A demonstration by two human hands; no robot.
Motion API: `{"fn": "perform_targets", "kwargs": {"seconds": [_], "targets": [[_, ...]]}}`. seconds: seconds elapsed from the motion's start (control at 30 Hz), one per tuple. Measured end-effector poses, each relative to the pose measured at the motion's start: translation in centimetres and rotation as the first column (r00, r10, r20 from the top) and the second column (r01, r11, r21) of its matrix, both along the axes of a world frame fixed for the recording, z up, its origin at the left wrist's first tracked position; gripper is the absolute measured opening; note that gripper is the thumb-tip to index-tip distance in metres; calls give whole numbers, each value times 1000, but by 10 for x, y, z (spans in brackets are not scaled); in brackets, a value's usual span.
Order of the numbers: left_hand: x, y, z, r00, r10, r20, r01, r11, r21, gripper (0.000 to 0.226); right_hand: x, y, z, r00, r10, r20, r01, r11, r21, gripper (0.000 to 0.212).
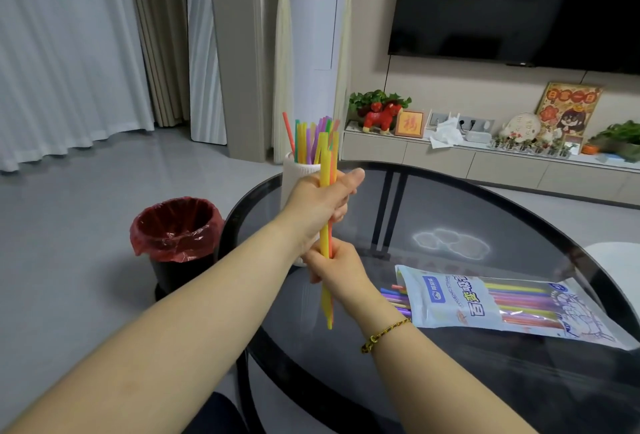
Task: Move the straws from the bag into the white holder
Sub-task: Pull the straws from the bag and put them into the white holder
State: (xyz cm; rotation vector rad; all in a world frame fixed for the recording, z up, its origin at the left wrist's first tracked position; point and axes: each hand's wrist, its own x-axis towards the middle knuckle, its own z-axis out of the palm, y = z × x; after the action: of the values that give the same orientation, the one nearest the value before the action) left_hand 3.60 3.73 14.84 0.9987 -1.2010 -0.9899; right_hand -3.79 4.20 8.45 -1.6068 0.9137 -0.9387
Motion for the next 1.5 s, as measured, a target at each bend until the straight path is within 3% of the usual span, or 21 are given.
{"fn": "perform_targets", "kwargs": {"seconds": [0.13,0.43,0.53,0.67,0.73,0.87,0.97,1.07,1.23,1.37,1.5], "targets": [[2,1,-9,999,-2,52,0,1000,31,28,-7,-1,-5,1000,1,-20,-1,1000,10,32],[-4,3,-9,998,-55,32,52,995,82,61,-5,-2,-5,998,5,-68,-6,1000,-15,23],[-4,2,-7,998,-61,26,59,995,83,58,-6,-4,2,994,-21,-105,12,996,-87,29],[2,-1,1,996,-35,84,37,999,-23,31,-9,-8,14,996,-32,-81,22,993,-119,30],[8,-2,6,992,-18,128,30,996,-85,35,-11,-11,19,997,-53,-50,47,993,-112,29],[29,-9,8,977,209,43,-200,967,-159,26,-17,-26,36,984,-153,96,156,987,-24,32],[48,-19,4,896,438,77,-424,894,-148,19,-18,-40,59,952,-185,244,177,983,54,37],[65,-30,-4,865,469,176,-460,883,-92,54,-18,-55,85,896,-205,393,201,978,52,40],[80,-48,-14,856,272,441,-325,945,48,103,-12,-76,131,804,-203,558,223,974,33,41],[80,-65,-16,894,139,425,-199,975,100,119,1,-87,151,728,-200,656,213,975,62,44],[80,-77,-18,896,96,433,-157,982,106,120,15,-98,157,711,-231,664,275,961,41,44]]}}
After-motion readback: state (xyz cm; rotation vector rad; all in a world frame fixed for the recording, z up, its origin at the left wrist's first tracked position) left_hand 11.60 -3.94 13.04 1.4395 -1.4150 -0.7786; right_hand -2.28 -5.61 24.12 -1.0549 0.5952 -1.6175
